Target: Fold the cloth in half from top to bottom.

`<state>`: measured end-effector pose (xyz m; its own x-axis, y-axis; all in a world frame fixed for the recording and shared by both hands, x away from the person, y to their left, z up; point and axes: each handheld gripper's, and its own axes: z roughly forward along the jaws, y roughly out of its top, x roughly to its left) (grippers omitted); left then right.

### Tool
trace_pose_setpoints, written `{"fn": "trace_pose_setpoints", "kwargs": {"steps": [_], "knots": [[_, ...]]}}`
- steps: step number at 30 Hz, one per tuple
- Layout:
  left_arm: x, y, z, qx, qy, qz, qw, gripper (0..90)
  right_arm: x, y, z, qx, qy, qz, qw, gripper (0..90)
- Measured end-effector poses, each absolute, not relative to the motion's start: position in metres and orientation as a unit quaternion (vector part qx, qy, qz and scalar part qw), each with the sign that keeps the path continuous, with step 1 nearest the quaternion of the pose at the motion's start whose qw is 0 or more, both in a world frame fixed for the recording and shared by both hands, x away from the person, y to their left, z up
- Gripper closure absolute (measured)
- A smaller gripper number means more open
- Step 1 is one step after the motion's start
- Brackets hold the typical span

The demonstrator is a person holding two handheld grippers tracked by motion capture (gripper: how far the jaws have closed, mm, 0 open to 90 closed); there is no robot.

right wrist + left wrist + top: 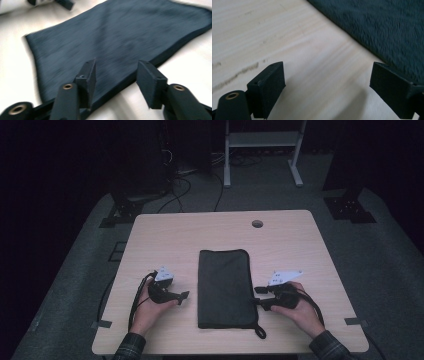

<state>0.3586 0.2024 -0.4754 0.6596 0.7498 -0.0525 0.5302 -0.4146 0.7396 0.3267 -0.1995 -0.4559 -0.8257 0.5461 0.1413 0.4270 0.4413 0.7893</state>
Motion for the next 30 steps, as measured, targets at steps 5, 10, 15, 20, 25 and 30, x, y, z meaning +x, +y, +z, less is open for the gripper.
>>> {"fn": "trace_pose_setpoints", "kwargs": {"steps": [5,10,15,20,25,30], "knots": [[0.372,0.196,-0.467,0.824,0.383,0.141,0.393,18.3,0.355,-0.201,-0.448,0.313,0.834,0.445,0.087,45.1],[0.390,0.188,-0.460,0.823,0.375,0.138,0.404,29.2,0.377,-0.198,-0.445,0.323,0.832,0.440,0.102,45.9],[0.410,0.177,-0.451,0.825,0.364,0.142,0.409,37.5,0.399,-0.196,-0.444,0.332,0.829,0.436,0.114,48.2],[0.432,0.168,-0.445,0.822,0.361,0.150,0.414,41.7,0.424,-0.195,-0.442,0.346,0.825,0.432,0.118,49.7],[0.453,0.158,-0.443,0.818,0.359,0.154,0.421,42.0,0.449,-0.191,-0.442,0.356,0.823,0.423,0.127,51.0],[0.471,0.147,-0.446,0.823,0.362,0.162,0.407,42.0,0.471,-0.185,-0.447,0.372,0.823,0.411,0.127,51.0]]}}
